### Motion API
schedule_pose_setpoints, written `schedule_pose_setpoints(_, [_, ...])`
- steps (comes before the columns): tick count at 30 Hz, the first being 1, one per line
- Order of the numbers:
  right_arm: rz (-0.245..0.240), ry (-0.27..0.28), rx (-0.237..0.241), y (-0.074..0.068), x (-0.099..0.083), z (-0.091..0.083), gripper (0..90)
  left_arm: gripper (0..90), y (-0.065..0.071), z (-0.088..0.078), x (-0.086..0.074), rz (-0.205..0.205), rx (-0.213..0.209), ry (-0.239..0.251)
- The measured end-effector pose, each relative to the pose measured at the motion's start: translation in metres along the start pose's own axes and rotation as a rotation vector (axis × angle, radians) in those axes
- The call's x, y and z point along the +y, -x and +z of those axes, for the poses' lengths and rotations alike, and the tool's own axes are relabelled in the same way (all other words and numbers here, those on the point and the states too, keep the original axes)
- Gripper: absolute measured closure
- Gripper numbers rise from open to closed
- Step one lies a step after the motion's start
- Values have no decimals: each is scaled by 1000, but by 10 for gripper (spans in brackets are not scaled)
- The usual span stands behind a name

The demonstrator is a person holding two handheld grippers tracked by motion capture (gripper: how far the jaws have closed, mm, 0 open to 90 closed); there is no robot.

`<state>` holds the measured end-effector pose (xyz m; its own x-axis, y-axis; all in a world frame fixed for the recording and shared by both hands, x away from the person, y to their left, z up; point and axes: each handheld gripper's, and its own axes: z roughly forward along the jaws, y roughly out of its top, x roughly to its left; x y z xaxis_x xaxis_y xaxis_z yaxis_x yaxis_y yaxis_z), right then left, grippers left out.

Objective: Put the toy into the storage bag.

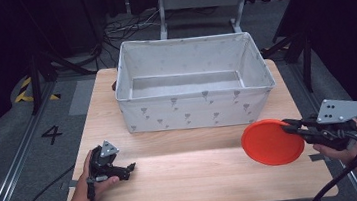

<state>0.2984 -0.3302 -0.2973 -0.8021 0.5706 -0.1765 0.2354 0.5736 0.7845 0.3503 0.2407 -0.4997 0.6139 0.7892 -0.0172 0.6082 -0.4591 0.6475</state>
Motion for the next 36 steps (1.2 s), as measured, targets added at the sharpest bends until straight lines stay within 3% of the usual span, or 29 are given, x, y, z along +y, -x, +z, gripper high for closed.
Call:
schedule_pose_setpoints(14, [-24, 40, -47, 15, 25, -25, 820, 5, 0, 0, 0, 2, 1, 1])
schedule_pose_setpoints(21, [-45, 60, -80, 22, 46, -38, 820, 5, 0, 0, 0, 1, 0, 0])
schedule_pose_setpoints(27, [-76, 60, -104, 28, 65, -43, 820, 5, 0, 0, 0, 2, 1, 1])
schedule_pose_setpoints(36, [-74, 71, -141, 45, 88, -44, 820, 5, 0, 0, 0, 2, 1, 1])
